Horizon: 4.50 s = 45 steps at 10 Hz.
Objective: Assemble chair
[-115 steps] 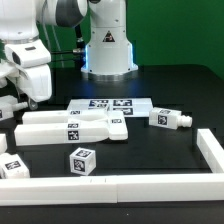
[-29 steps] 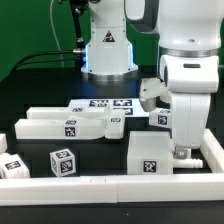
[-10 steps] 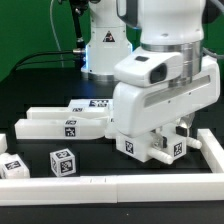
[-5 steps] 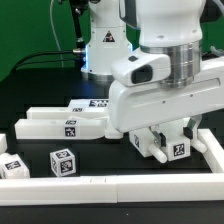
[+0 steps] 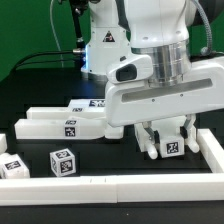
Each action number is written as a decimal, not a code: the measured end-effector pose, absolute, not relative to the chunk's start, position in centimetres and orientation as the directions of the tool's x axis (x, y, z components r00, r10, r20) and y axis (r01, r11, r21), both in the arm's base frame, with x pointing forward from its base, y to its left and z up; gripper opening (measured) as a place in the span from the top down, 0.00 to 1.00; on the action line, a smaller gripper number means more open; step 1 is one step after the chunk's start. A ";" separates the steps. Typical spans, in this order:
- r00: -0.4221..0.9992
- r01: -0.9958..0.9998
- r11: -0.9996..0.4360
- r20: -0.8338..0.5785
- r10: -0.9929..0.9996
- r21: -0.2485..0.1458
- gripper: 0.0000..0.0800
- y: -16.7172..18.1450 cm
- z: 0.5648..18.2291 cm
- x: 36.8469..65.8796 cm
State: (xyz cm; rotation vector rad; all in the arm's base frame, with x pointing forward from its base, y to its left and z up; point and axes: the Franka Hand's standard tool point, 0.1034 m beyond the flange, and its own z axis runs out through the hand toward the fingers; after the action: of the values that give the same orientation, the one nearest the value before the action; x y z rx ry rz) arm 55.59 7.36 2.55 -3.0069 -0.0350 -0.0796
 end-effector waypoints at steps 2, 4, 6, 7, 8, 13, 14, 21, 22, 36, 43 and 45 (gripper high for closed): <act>0.998 0.028 -0.991 0.060 0.020 -0.132 0.52 7.4 2.6 55.6; 0.998 0.028 -0.991 0.059 0.020 -0.132 0.31 7.4 2.5 55.6; 0.999 -0.039 -0.990 0.016 -0.042 -0.134 0.19 7.1 3.1 55.7; 0.994 -0.112 -0.986 -0.026 -0.110 -0.127 0.19 6.4 3.9 56.1; 0.985 -0.166 -0.979 -0.075 -0.158 -0.116 0.19 6.0 4.7 56.5; 0.966 -0.120 -0.985 -0.245 -0.086 -0.127 0.19 5.0 5.1 56.7; 0.943 -0.119 -0.985 -0.326 -0.072 -0.127 0.19 5.0 5.0 56.1; 0.647 -0.235 -0.967 -0.758 -0.083 -0.094 0.19 6.4 3.1 57.0; 0.656 -0.235 -0.967 -0.750 -0.082 -0.101 0.19 6.3 2.6 57.9; 0.684 -0.139 -0.985 -0.729 -0.025 -0.098 0.19 4.3 1.6 57.9; 0.691 -0.139 -0.985 -0.722 -0.024 -0.100 0.44 3.6 1.0 57.9; 0.691 -0.139 -0.985 -0.723 -0.024 -0.100 0.85 3.6 1.0 57.9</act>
Offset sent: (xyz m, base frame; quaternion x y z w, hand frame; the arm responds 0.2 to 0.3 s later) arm 0.0000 0.0000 0.0000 0.0000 0.0000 0.0000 1.0000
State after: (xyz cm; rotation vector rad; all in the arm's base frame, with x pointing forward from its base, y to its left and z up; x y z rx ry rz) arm 57.87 3.57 0.95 -2.7520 0.1339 1.1733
